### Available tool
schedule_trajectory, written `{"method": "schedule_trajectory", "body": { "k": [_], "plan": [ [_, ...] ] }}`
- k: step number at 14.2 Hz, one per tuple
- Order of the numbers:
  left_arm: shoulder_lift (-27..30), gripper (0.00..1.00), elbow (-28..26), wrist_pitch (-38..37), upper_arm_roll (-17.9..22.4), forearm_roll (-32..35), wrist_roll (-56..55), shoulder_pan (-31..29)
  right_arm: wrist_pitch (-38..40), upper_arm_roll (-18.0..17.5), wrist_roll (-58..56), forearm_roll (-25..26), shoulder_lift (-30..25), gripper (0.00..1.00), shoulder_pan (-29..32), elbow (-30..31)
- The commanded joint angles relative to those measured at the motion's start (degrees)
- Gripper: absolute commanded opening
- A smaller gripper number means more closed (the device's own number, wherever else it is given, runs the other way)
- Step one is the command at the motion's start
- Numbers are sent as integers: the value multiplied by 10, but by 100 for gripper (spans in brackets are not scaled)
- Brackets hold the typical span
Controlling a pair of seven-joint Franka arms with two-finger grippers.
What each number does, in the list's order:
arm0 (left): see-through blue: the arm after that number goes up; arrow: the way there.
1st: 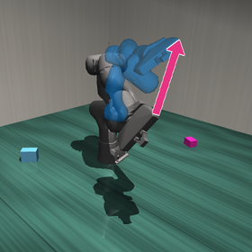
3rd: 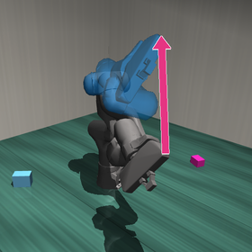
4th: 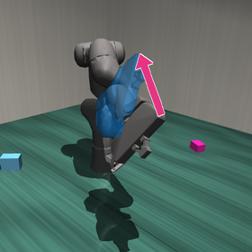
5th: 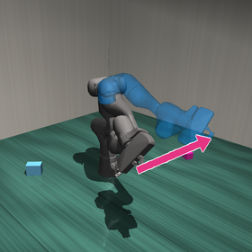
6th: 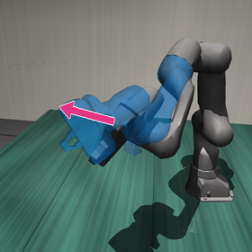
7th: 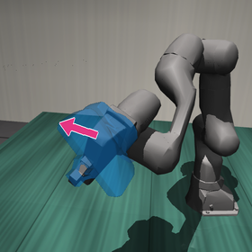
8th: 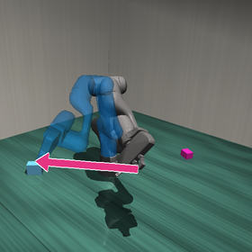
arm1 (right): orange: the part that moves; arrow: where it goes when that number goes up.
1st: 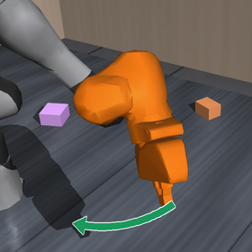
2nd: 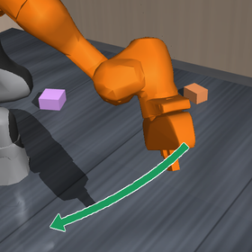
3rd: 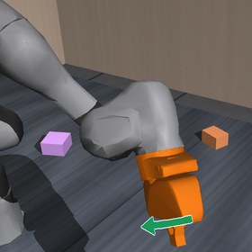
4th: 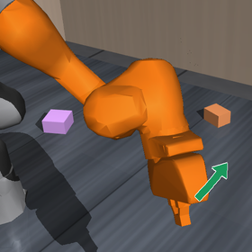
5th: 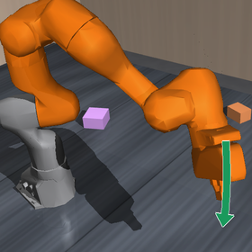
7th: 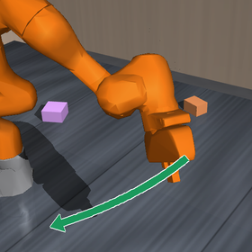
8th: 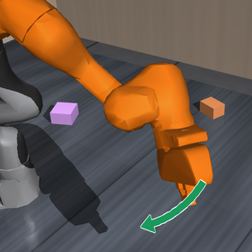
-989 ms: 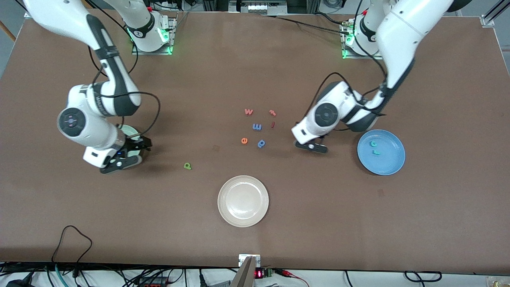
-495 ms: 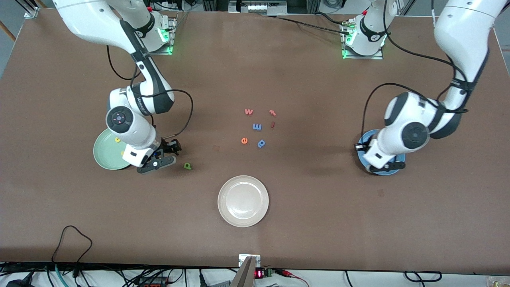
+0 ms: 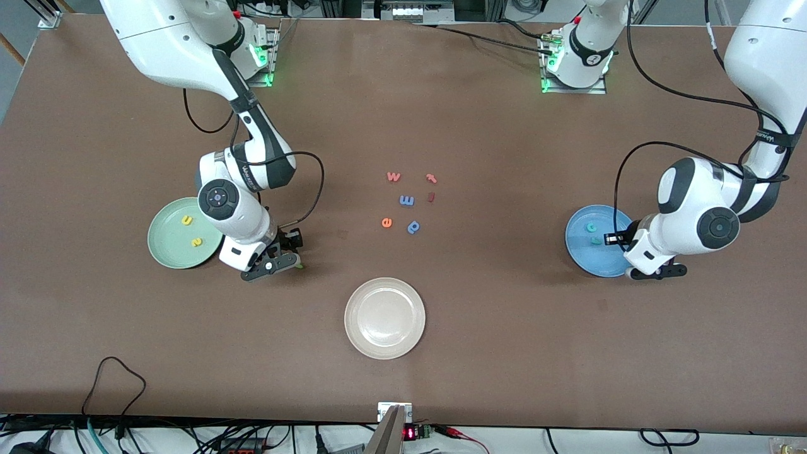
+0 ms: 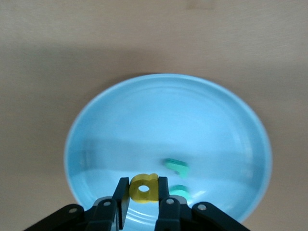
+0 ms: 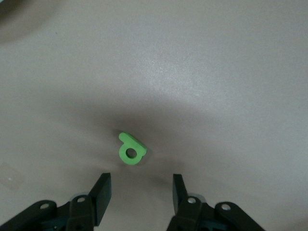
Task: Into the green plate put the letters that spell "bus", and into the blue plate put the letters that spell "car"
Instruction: 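Drop the a with the left gripper while the right gripper grasps the d, then lift the green d with the right gripper while the left gripper retracts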
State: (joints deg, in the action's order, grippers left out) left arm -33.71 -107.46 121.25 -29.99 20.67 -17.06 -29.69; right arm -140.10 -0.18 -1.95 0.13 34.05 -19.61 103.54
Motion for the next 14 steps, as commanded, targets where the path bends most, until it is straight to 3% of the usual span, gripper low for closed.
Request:
{"method": "schedule_trajectory", "body": {
  "k": [1,3,4,5,6,9,14],
  "plan": [
    [-28,16,12,12,-3,24,10,-5,-18,4,5,-10,20,60,-17,-14],
    [-38,21,8,29,-3,24,10,-11,-31,5,5,-10,27,60,-17,-17],
    [-39,50,11,28,-3,25,12,-11,-32,5,5,-10,31,60,-17,-19],
    [-39,87,12,27,-4,25,14,-11,-32,5,5,-10,34,60,-17,-24],
    [-35,100,15,23,-5,25,19,-12,-32,5,5,-10,38,60,-17,-27],
    [19,100,33,-9,-23,24,37,-12,-33,7,5,-10,40,60,-17,-33],
    [38,100,172,-132,-99,17,42,-11,-50,7,9,-10,55,60,-18,-33]
  ]
}}
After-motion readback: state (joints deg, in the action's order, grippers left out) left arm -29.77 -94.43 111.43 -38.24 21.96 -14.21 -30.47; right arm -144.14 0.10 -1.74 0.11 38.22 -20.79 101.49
